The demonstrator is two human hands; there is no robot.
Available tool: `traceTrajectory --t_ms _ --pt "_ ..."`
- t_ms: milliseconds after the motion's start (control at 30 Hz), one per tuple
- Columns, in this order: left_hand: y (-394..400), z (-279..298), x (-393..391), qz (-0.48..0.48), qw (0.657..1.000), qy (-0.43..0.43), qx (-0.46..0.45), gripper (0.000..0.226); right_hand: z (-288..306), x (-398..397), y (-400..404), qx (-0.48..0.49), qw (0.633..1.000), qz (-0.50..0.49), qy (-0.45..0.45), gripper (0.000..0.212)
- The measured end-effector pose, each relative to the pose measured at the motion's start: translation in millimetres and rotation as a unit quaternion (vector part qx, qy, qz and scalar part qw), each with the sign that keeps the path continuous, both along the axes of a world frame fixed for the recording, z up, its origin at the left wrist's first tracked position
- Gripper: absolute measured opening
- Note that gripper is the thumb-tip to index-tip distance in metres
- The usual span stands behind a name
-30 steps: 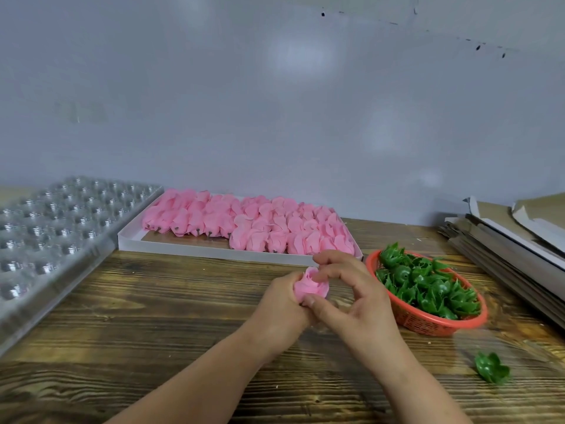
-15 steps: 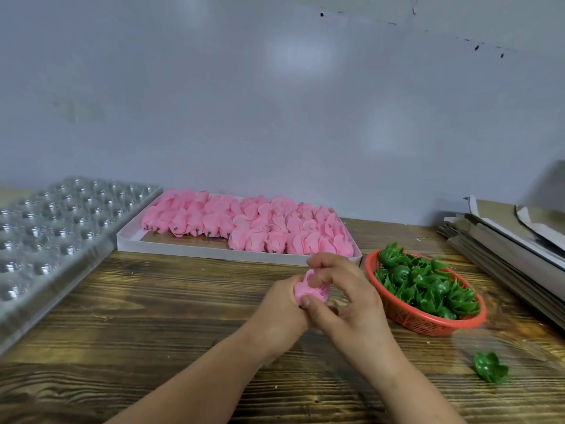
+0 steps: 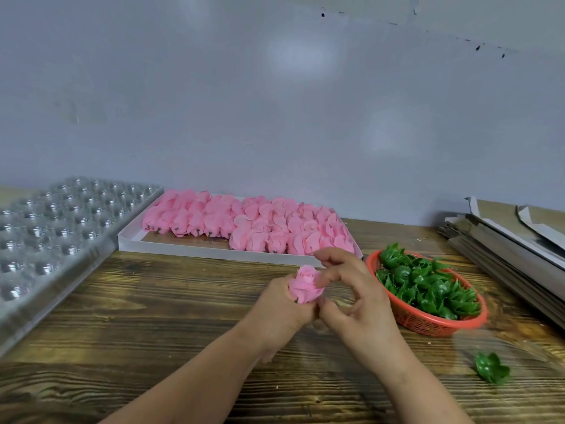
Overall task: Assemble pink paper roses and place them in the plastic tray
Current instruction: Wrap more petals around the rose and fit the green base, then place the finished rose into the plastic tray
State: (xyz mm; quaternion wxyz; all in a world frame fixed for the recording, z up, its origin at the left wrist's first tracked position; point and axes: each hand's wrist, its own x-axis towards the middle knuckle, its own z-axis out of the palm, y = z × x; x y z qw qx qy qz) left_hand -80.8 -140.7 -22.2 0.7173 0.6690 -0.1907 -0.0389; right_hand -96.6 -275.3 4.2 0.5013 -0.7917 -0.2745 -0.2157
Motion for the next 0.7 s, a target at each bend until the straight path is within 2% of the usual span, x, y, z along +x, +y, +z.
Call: traceTrajectory --t_ms 33,133,233,300,400,467,567,700 --pt "-1 1 -1 -0.008 1.000 0.004 -0.008 0.024 0 0 0 -0.008 1.000 -0.010 -0.015 0.037" --pt "-2 2 -3 -0.017 1.000 0.003 -0.014 0.023 -1 2 0 -0.015 0.999 -0.028 -0.038 0.034" --pt "-1 1 -2 -0.012 1.000 -0.010 0.003 0.034 -2 3 -1 0.054 0.998 -0.009 0.028 0.026" --pt "-1 1 -2 0.007 1.000 -0.017 0.015 0.019 -2 5 -1 0.094 0.993 -0.013 0.074 0.010" --pt "-3 1 -2 0.034 0.999 -0.013 0.035 0.027 -2 7 0 0.149 0.978 -0.022 0.144 0.019" --pt "-3 1 -2 0.045 0.997 -0.017 0.054 0.027 -2 8 0 0.188 0.965 -0.006 0.180 0.015" --pt "-3 1 -2 0.048 0.996 -0.022 0.077 0.026 -5 10 0 0.223 0.953 0.000 0.205 0.022" --pt "-3 0 -2 0.051 0.993 -0.029 0.107 0.026 -7 14 -1 0.290 0.932 0.017 0.215 0.019"
